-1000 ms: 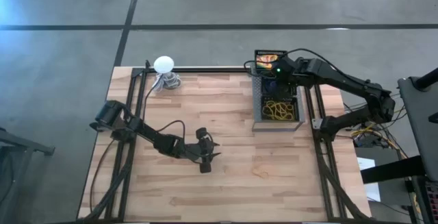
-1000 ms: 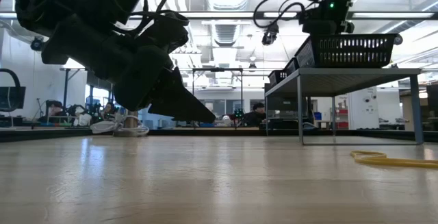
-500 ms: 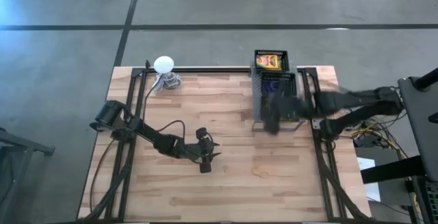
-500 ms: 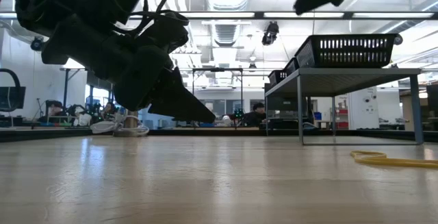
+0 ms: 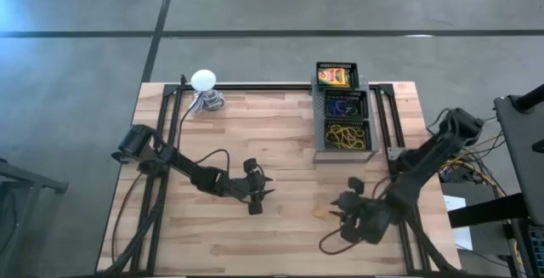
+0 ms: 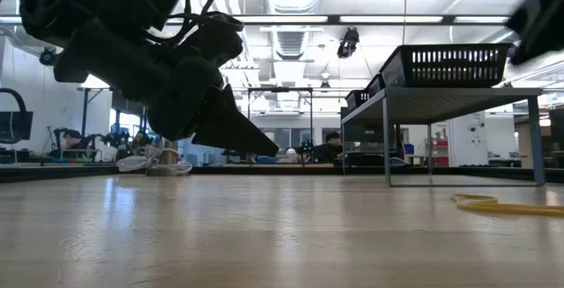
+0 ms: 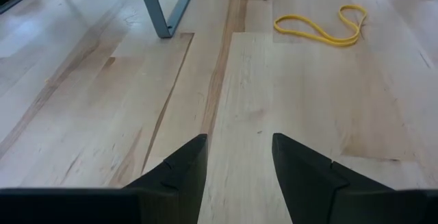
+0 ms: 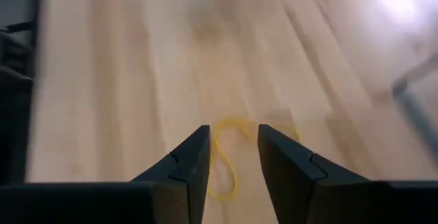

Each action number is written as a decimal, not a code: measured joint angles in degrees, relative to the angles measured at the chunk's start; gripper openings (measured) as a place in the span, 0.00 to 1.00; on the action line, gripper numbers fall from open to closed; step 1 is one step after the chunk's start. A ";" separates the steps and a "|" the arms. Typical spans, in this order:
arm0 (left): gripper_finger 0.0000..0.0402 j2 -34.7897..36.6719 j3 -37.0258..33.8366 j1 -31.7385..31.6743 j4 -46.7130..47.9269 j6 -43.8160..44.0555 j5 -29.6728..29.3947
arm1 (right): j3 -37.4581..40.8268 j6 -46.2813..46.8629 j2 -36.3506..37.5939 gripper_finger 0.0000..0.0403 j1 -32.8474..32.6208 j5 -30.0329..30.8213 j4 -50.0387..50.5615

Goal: Pick & Place Office Desk Supplies
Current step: Put the yellow rubber band into the bottom black bin on the shelf

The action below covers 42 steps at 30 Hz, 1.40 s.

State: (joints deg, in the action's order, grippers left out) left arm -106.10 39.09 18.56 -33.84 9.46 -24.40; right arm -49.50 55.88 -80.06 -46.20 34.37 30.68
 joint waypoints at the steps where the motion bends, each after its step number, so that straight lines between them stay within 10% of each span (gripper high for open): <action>1: 0.42 0.00 0.00 -0.02 -0.13 0.02 -0.01 | 0.74 2.40 -1.62 0.32 -0.29 0.16 -1.01; 13: 0.42 0.00 0.00 0.01 -0.33 0.02 -0.02 | 3.80 -8.70 -19.88 0.51 1.07 0.36 -19.59; 35: 0.42 0.00 0.00 -0.02 -0.21 0.15 -0.02 | 7.05 -13.48 -20.73 0.02 2.50 -7.69 -27.98; 42: 0.42 0.00 0.00 -0.04 -0.20 0.12 -0.02 | 6.79 -26.24 -10.74 0.02 2.21 7.51 -32.96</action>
State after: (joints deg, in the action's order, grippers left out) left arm -106.10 39.09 18.52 -34.04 9.58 -24.43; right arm -42.72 29.64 -90.79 -43.99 41.88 -2.28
